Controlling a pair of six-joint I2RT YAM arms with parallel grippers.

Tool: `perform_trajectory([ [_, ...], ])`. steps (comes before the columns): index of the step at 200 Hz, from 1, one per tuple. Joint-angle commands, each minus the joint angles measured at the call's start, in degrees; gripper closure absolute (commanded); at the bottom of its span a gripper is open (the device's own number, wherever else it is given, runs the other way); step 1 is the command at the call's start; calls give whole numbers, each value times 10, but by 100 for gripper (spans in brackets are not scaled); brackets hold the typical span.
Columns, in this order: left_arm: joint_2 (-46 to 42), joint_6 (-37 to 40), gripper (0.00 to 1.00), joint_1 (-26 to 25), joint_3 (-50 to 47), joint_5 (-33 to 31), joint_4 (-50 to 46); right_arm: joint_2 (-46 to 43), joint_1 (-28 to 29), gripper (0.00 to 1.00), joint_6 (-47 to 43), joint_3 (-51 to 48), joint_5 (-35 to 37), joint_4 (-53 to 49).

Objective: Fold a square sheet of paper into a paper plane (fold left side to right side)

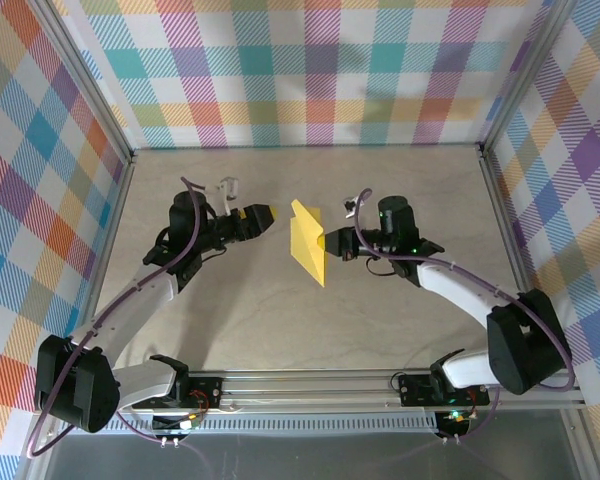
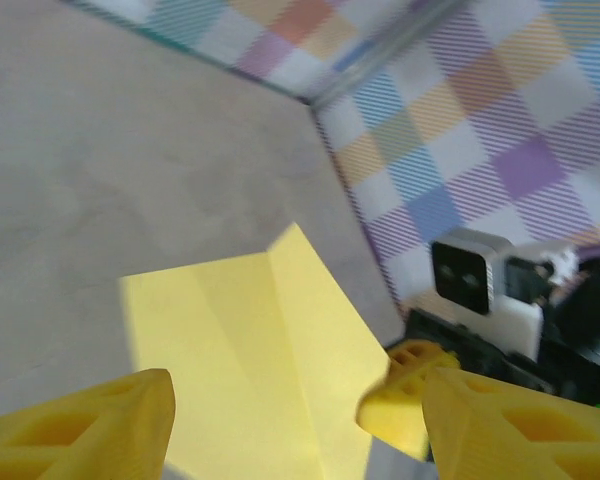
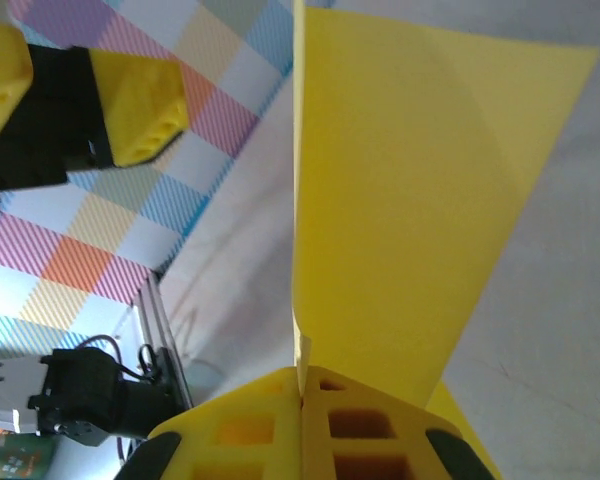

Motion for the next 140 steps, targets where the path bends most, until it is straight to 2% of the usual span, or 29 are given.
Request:
perform_trajectory([
  [1,-11,-27,34,3,-6,89,89,-25,0,97,44,-7,-44,64],
  [48,11,-62,34,-8,-28,124,154,-58,0,96,71,-8,-61,80],
  [99,36,-81,34,-36,-36,149,236,-36,1,96,121,-9,-96,147],
  [140,69,-84,38,-46,-15,162,239,-15,1,96,143,0,-120,170],
])
